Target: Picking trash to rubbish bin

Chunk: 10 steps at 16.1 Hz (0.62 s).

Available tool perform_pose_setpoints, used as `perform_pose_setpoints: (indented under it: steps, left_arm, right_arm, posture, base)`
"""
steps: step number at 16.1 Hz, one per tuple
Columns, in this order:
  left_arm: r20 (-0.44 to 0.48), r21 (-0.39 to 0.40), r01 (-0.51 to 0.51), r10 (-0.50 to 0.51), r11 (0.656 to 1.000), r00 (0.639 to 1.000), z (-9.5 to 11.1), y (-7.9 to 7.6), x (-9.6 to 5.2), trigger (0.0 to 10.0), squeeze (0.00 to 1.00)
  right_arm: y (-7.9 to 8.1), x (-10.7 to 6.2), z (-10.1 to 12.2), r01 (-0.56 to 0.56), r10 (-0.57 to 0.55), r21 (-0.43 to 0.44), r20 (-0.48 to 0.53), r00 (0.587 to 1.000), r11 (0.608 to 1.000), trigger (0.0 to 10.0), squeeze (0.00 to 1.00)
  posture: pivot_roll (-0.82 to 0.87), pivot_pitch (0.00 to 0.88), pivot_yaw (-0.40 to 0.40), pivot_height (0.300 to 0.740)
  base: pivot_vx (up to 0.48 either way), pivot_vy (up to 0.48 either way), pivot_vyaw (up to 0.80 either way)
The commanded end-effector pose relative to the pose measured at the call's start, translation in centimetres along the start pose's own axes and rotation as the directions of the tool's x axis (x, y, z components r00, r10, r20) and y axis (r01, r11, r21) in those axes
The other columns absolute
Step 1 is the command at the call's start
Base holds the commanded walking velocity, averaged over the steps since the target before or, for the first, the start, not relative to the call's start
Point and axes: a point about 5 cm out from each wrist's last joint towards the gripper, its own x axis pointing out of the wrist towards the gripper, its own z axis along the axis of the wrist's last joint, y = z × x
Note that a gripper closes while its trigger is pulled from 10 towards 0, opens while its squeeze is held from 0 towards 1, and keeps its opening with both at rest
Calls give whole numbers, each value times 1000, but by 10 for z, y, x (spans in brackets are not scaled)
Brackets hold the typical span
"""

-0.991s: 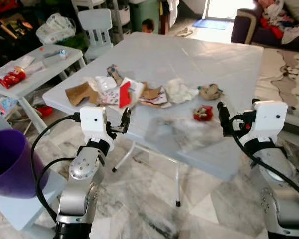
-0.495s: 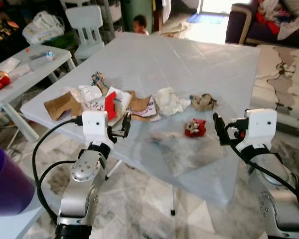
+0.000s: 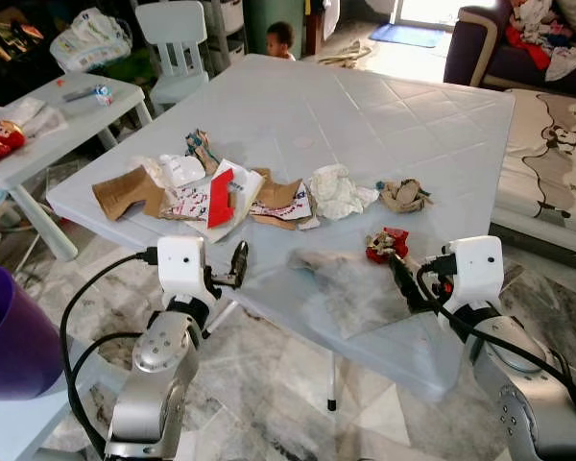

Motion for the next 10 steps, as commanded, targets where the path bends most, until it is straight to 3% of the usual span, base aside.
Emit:
perform_pose_setpoints:
  steps: [1,5,10]
  left_arm:
    - [7,14,5,-5,1000,1000,4,0,-3,10000,0]
    - [-21,17,-2,2,1000,1000,-3,1,-15,10000,0]
    - [-25,5,10,-9,1000,1000,-2,-3,-21,10000,0]
  right_arm:
    - [4,-2,3,-34,34,2,2,999,999,10000,0]
    - [12,-3,-8,-121,121,5,-92,988,993,10000,0]
    - [24,3,-13,-180,181,18,-124,976,983,10000,0]
  posture:
    - [0,140,19,740]
    - [7,157,5,740]
    - [26,169,0,740]
  base:
    - [0,0,0]
    - [0,0,0]
    - [0,0,0]
